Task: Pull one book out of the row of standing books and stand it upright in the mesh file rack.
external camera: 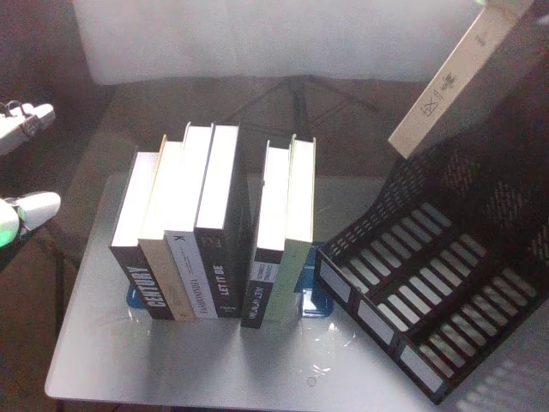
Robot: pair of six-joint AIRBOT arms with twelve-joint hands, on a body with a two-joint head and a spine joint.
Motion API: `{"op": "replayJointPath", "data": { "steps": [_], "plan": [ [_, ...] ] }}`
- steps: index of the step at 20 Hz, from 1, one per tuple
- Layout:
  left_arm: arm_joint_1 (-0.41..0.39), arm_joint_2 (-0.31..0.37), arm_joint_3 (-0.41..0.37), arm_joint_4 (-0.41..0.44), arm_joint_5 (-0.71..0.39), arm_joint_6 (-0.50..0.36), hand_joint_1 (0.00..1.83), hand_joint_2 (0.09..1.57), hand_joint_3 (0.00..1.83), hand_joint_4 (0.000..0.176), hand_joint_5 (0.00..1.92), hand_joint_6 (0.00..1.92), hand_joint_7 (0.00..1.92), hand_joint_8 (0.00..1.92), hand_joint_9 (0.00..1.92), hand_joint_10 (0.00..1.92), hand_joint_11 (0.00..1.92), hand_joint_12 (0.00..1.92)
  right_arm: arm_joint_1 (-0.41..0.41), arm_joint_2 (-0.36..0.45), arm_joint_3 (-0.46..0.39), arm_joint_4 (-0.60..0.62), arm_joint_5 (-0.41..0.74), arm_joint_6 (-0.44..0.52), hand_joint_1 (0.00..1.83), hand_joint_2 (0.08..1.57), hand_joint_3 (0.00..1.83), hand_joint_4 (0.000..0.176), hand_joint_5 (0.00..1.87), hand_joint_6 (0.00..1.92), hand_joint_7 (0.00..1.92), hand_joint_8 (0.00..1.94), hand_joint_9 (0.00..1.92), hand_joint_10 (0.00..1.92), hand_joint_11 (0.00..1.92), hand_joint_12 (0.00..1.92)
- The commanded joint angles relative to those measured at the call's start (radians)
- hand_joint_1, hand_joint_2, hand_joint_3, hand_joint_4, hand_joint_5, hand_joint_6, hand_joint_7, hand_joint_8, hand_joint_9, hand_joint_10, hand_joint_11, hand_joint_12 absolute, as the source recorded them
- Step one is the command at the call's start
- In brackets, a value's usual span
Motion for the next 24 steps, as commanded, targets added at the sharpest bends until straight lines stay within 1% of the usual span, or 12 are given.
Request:
{"op": "replayJointPath", "data": {
  "steps": [1,4,10,13,16,17,18,20,21,22,23,24],
  "plan": [
    [-0.006,0.002,0.001,-0.02,-0.116,-0.001,0.62,1.35,0.0,0.02,0.09,0.01,0.0,0.0,0.0,0.0,0.0,0.0,0.003,0.009,0.006,-0.008,-0.103,-0.011,1.34,1.19,0.0,0.0,0.88,0.89,0.84,1.35,0.83,1.67,0.74,1.92],
    [-0.004,0.003,-0.002,-0.024,-0.12,-0.002,0.65,1.34,0.0,0.011,0.1,0.01,0.01,0.0,0.0,0.0,0.0,0.0,-0.024,0.005,0.006,-0.008,-0.104,-0.011,1.36,1.16,0.0,0.0,0.84,1.13,0.91,1.1,0.8,1.44,0.55,1.74],
    [0.002,0.003,-0.006,-0.03,-0.126,-0.003,0.66,1.33,0.0,0.002,0.1,0.0,0.02,0.0,0.0,0.0,0.0,0.0,-0.053,-0.002,0.005,-0.008,-0.104,-0.006,1.37,1.16,0.0,0.0,0.92,0.76,0.86,1.27,0.85,1.56,0.79,1.83],
    [0.003,0.002,-0.006,-0.031,-0.127,-0.005,0.68,1.33,0.0,0.0,0.12,0.0,0.03,0.0,0.0,0.0,0.0,0.0,-0.083,-0.024,0.009,-0.024,-0.106,-0.009,1.37,1.15,0.0,0.0,0.85,1.02,0.86,1.14,0.91,1.37,0.86,1.59],
    [0.019,0.003,-0.009,-0.041,-0.136,-0.008,0.66,1.33,0.0,0.0,0.11,0.0,0.02,0.0,0.0,0.0,0.02,0.02,-0.125,-0.066,0.02,-0.05,-0.126,-0.036,1.35,1.2,0.0,0.0,0.75,1.09,0.79,1.33,0.86,1.52,0.83,1.75],
    [0.02,0.003,-0.01,-0.041,-0.137,-0.01,0.66,1.33,0.0,0.0,0.11,0.0,0.02,0.0,0.0,0.0,0.02,0.02,-0.132,-0.073,0.023,-0.056,-0.127,-0.036,1.23,1.25,0.01,0.0,0.68,1.2,0.79,1.54,0.98,1.61,1.03,1.84],
    [0.02,0.003,-0.01,-0.043,-0.137,-0.01,0.69,1.32,0.0,0.0,0.12,0.0,0.02,0.0,0.0,0.0,0.0,0.01,-0.141,-0.082,0.031,-0.061,-0.128,-0.036,1.13,1.3,0.01,0.0,0.59,1.45,0.73,1.57,0.85,1.53,0.91,1.83],
    [0.023,0.002,-0.01,-0.045,-0.138,-0.01,0.69,1.32,0.0,0.0,0.12,0.0,0.02,0.0,0.0,0.0,0.0,0.01,-0.151,-0.093,0.044,-0.063,-0.132,-0.036,1.29,1.26,0.0,0.0,0.6,1.34,0.72,1.47,0.81,1.57,0.88,1.78],
    [0.027,0.002,-0.01,-0.046,-0.14,-0.013,0.7,1.32,0.0,0.0,0.12,0.0,0.03,0.0,0.0,0.0,0.01,0.02,-0.156,-0.1,0.051,-0.067,-0.133,-0.036,1.2,1.29,0.01,0.0,0.61,1.32,0.71,1.69,0.82,1.8,0.97,1.89],
    [0.029,0.003,-0.011,-0.047,-0.143,-0.014,0.7,1.32,0.0,0.0,0.12,0.0,0.03,0.0,0.0,0.0,0.01,0.03,-0.159,-0.102,0.054,-0.07,-0.133,-0.036,1.31,1.27,0.0,0.0,0.63,1.26,0.69,1.54,0.77,1.71,0.88,1.92],
    [0.03,0.003,-0.011,-0.047,-0.144,-0.015,0.68,1.32,0.0,0.0,0.11,0.0,0.03,0.0,0.0,0.0,0.0,0.08,-0.159,-0.104,0.057,-0.077,-0.133,-0.036,1.13,1.36,0.02,0.0,0.56,1.48,0.55,1.81,0.47,1.88,0.59,1.92],
    [0.03,0.003,-0.011,-0.047,-0.144,-0.015,0.7,1.32,0.0,0.0,0.12,0.0,0.04,0.0,0.0,0.0,0.0,0.09,-0.159,-0.105,0.062,-0.085,-0.133,-0.033,1.11,1.31,0.0,0.0,0.64,1.5,0.65,1.56,0.61,1.53,0.65,1.79]
  ]
}}
